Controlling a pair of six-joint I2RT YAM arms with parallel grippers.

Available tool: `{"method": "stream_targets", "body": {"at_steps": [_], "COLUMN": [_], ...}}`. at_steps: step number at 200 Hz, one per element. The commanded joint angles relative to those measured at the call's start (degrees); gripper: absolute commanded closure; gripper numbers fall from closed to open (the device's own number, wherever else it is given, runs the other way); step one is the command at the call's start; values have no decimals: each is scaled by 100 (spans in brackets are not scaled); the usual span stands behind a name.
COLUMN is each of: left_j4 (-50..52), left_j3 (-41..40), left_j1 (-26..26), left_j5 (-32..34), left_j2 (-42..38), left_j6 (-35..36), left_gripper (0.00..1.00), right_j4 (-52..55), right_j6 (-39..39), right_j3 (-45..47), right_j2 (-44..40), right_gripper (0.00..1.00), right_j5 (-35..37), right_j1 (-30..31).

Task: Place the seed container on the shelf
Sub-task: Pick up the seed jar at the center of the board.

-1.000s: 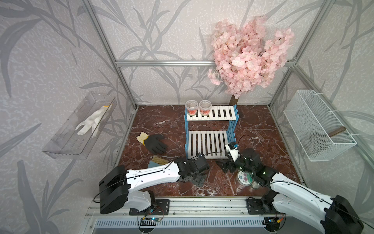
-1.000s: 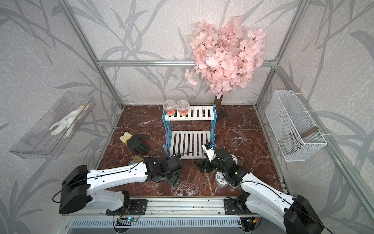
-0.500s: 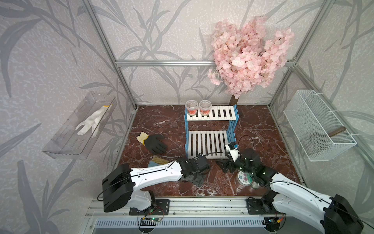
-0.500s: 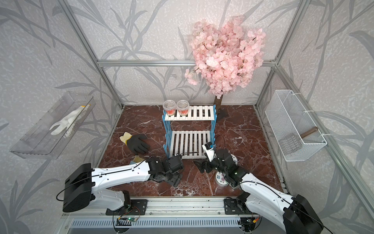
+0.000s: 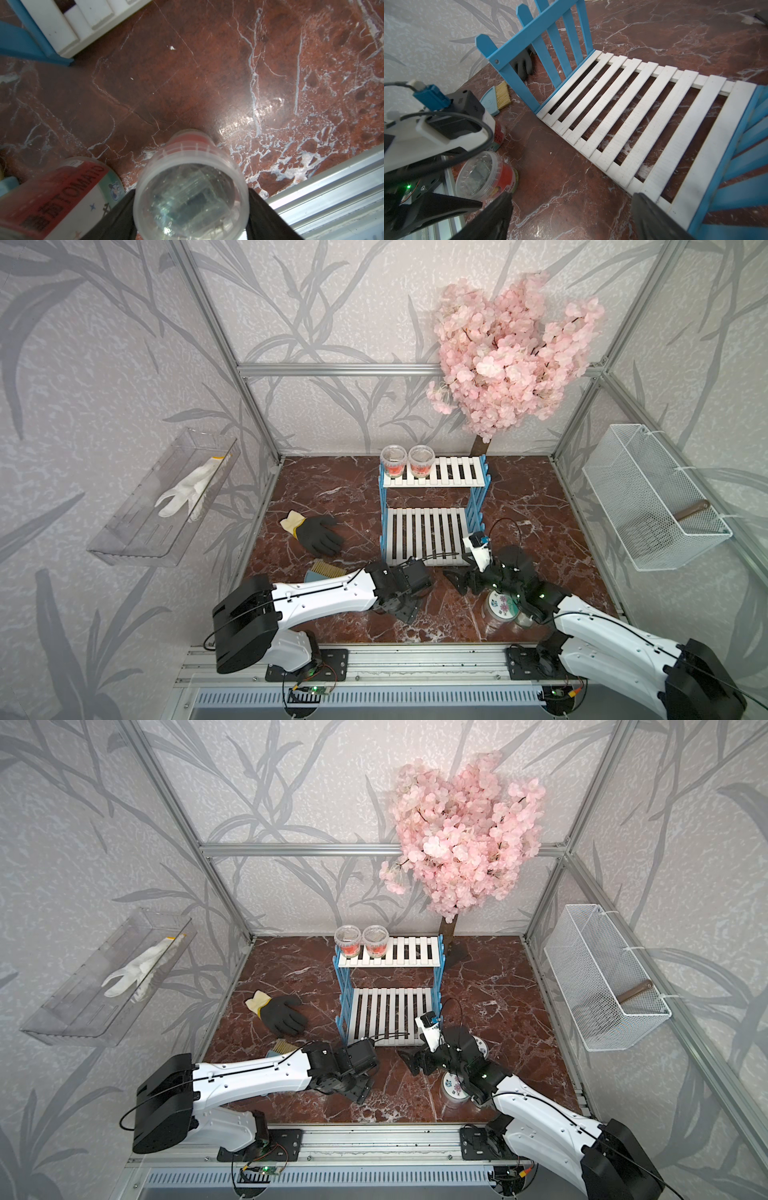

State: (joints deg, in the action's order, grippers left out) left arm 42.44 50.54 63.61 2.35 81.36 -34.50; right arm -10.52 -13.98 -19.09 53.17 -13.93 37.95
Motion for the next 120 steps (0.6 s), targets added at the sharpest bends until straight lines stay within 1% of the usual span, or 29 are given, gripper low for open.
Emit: {"method": "stream_targets", "body": {"at_steps": [1, 50, 62, 102, 120], "left_j4": [-7, -164, -267, -314, -271], "left_j3": [127, 89, 34, -28, -36], "left_j1": [-29, -55, -109, -317, -359], "left_j5": [-7, 13, -64, -206, -204], "left_j2": [-21, -249, -319, -464, -502], "left_j6": [35, 30, 39, 95, 139], "left_gripper": [25, 27, 27, 29, 29], "right_j4": [-185, -843, -1067, -1595, -2036], "right_j6": [-34, 371, 596, 1666, 1920], "right_j3": [94, 346, 391, 336, 379], "right_j2": [16, 299, 478, 1309, 1661], "right_gripper": [6, 6, 6, 4, 4], "right_j5": [-22, -812, -967, -996, -1251], "right_j1": [32, 49, 123, 669, 726]}}
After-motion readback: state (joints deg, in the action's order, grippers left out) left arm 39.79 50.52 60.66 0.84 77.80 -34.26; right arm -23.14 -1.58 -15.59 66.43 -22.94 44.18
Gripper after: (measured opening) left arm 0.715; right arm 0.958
